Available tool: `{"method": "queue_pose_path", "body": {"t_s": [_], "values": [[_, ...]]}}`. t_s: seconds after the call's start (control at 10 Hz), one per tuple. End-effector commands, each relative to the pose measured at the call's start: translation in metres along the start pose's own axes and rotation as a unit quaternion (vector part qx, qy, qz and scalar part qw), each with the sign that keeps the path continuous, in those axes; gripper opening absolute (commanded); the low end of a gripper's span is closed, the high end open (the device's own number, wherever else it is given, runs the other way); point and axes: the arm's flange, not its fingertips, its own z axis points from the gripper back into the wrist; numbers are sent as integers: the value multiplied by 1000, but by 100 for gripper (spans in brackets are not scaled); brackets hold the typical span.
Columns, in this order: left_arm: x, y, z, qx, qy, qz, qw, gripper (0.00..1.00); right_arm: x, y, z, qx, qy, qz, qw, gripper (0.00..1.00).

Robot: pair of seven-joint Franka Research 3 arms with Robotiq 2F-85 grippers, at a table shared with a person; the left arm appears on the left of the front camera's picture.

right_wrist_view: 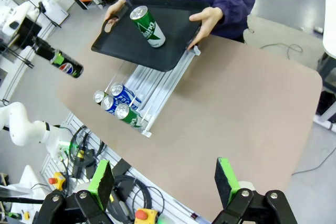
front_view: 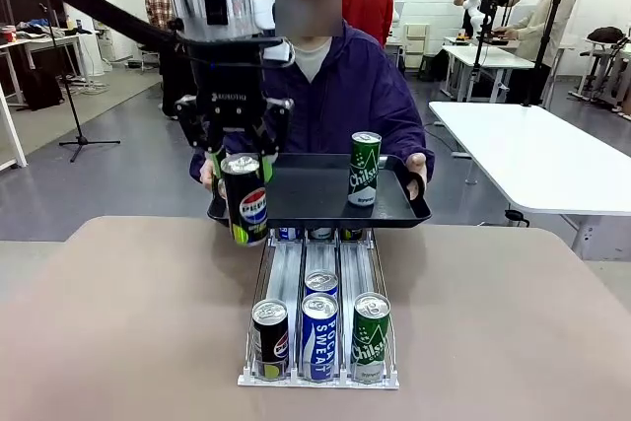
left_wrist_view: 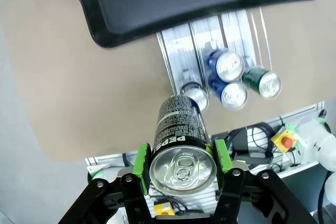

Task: Retrieve and hand over the desired beverage to the person.
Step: Place the picked can on the Handle tray extended by the person.

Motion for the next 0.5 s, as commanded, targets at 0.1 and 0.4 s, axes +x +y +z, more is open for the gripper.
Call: {"method": "queue_pose_path", "body": {"t_s": [0.1,0.4], "values": [[89,22,27,-7,-35,22,999,58,-1,1,-3,14,-6,6,1000,100],[171,40,9,20,-37,43,998,58,-1,1,-3,14,-6,6,1000,100]]}}
